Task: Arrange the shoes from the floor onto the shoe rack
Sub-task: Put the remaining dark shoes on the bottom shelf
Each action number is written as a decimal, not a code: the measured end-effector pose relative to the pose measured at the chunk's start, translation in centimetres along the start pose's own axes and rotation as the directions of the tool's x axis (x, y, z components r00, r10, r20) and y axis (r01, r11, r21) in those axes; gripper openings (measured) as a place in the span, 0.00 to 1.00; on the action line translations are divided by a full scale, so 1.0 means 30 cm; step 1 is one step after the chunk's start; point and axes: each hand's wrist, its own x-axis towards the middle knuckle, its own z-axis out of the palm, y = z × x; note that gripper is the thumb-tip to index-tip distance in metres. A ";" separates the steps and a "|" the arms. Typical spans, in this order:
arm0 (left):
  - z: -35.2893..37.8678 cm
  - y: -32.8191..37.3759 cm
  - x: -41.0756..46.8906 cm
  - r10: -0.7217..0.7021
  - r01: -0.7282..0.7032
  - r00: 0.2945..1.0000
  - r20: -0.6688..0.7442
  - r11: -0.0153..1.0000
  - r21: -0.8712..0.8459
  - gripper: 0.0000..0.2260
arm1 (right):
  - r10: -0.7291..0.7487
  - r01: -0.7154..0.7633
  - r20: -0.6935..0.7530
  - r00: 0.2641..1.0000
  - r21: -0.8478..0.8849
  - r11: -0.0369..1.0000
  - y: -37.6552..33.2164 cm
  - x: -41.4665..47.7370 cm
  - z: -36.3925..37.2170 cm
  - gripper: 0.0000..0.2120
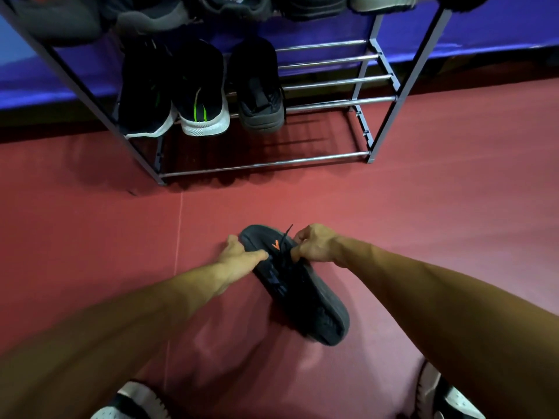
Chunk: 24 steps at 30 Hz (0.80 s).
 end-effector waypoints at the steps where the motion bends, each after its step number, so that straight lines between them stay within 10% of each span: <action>1: -0.009 0.014 -0.012 0.042 -0.039 0.997 -0.070 0.998 0.049 0.40 | -0.016 0.016 0.002 1.000 -0.020 1.000 -0.012 -0.008 -0.010 0.07; 7: -0.082 0.089 -0.063 0.532 -0.357 0.846 -0.008 0.578 0.734 0.17 | -0.214 0.216 0.036 0.976 -0.248 0.944 -0.101 -0.054 -0.130 0.05; 10: -0.101 0.138 -0.081 0.519 -0.456 0.854 0.045 0.702 0.548 0.05 | -0.277 0.252 -0.013 0.961 -0.373 0.893 -0.140 -0.072 -0.205 0.09; 24: -0.101 0.330 -0.061 0.451 -0.420 0.891 0.055 0.863 -0.281 0.09 | -0.568 0.323 -0.343 0.748 -0.561 0.763 -0.241 -0.113 -0.462 0.04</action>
